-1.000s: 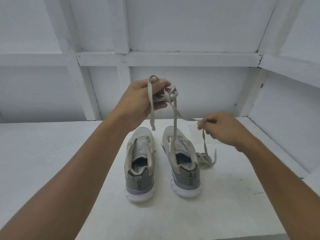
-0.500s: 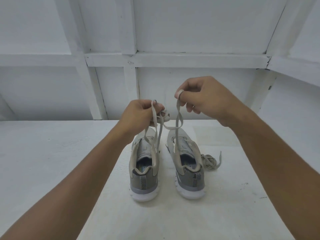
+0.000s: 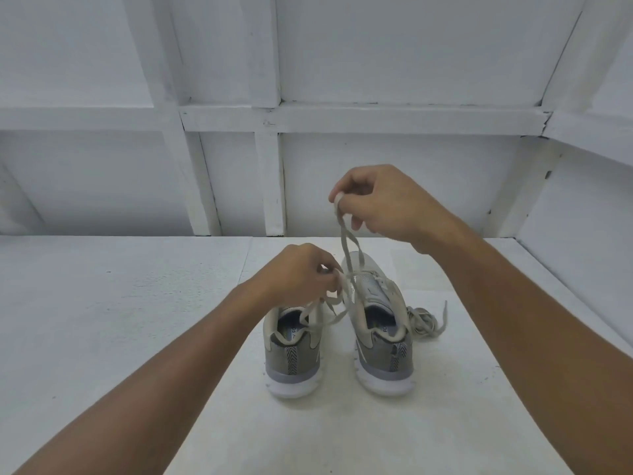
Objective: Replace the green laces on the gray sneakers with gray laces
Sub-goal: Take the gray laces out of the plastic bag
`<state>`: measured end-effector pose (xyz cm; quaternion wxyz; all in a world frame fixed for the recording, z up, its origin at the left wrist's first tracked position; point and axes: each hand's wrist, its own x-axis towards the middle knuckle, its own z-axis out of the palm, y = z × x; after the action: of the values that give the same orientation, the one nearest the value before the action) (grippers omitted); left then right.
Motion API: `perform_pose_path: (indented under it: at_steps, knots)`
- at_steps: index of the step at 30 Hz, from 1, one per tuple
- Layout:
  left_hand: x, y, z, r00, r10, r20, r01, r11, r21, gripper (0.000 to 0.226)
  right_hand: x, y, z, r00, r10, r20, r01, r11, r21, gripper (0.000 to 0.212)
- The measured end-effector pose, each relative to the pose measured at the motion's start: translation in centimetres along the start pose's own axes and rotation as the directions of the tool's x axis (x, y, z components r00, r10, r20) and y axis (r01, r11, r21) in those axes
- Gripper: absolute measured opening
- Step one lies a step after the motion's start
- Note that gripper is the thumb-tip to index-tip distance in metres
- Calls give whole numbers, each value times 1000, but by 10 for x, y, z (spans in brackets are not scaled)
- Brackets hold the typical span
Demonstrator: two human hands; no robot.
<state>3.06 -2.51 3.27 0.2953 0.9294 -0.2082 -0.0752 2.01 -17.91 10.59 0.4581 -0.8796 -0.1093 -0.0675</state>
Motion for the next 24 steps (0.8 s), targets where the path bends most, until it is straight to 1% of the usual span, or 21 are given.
perform_pose_path:
  at_steps: [2,4,7,8,10,11,12,13,14,15,17,18,19,20,21,22,24]
  knots:
    - [1,0,2,999,-34,-19,34,999,-24,19,4,-6,-1,999,-34,-8,34,999,-9,10]
    - [-1,0,6,998,-59,4,59,998,-22,18,6,-9,0,999,-48,-3,48,999,-22,11]
    - [-3,0,11,989,-102,108,102,995,9,19,6,-2,6,1000,-20,16,21,998,-52,12]
    - [-3,0,12,980,-129,155,129,992,10,24,5,3,8,1000,-2,31,4,997,-82,12]
    - [-3,0,8,959,-157,237,159,987,10,41,4,13,13,997,38,61,-29,988,-151,10]
    - [-4,1,4,950,-159,269,169,985,-14,46,3,19,15,996,57,66,-44,983,-179,10]
    - [-6,2,-1,942,-159,296,186,980,-65,45,2,24,16,995,72,64,-58,978,-201,10]
    - [-6,1,-6,937,-160,310,207,971,-124,39,1,28,16,995,87,57,-73,974,-213,11]
    - [-5,-1,-11,942,-166,290,220,962,-164,30,0,31,17,994,96,55,-83,973,-214,11]
    - [-3,-4,-15,955,-176,237,223,957,-188,24,-2,32,17,993,100,59,-86,975,-205,11]
    - [5,-14,-19,976,-194,103,215,938,-271,23,-5,29,16,992,92,85,-78,985,-155,10]
    - [8,-18,-20,984,-174,46,180,930,-321,25,-7,25,15,992,79,96,-67,990,-121,11]
    - [11,-21,-20,992,-126,5,120,926,-358,29,-8,21,13,993,59,100,-50,995,-91,12]
    - [14,-23,-20,998,-55,-6,48,917,-396,32,-9,15,11,995,33,94,-27,997,-68,13]
    - [15,-23,-21,999,31,9,-24,889,-458,35,-9,11,10,997,8,80,-3,999,-53,14]
    - [16,-21,-21,994,107,29,-74,838,-541,35,-8,6,8,998,-16,58,18,999,-42,15]
    - [16,-16,-21,978,200,60,-110,739,-664,32,-7,3,6,999,-42,4,43,999,-32,18]
